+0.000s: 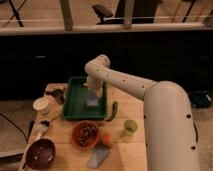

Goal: Wipe tray with sponge

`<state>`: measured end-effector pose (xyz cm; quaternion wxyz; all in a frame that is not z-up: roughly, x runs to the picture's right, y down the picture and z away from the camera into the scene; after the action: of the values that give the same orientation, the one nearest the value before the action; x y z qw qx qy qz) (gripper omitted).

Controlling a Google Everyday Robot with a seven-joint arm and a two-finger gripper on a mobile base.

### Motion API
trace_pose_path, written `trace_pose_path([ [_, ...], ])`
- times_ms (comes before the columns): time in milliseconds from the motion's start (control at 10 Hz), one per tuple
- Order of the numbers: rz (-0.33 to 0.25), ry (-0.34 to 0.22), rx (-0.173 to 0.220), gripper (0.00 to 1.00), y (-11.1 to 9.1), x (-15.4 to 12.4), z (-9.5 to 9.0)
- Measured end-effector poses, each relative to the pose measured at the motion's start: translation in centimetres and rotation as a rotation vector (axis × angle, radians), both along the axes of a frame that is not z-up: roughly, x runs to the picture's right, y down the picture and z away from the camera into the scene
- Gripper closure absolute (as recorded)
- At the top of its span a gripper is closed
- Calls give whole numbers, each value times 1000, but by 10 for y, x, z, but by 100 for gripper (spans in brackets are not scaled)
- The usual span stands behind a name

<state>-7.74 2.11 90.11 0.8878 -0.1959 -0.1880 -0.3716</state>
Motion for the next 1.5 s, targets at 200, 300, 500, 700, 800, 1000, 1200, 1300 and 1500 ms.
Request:
trace_pose_path([
  [200,-27,-6,-9,100,5,-8,4],
  [300,-41,-6,-10,100,8,-11,7],
  [500,-65,8,-10,100,17,-16,20],
  [700,-67,25,-10,100,21,-14,29],
  [800,-63,38,-9,100,23,-14,34],
  [1000,-55,50,-11,100,27,-14,42],
  [1200,-42,62,-17,100,32,-11,49],
  [1300,-30,69,-13,100,30,-10,52],
  [1500,-17,82,-9,100,27,-5,57],
])
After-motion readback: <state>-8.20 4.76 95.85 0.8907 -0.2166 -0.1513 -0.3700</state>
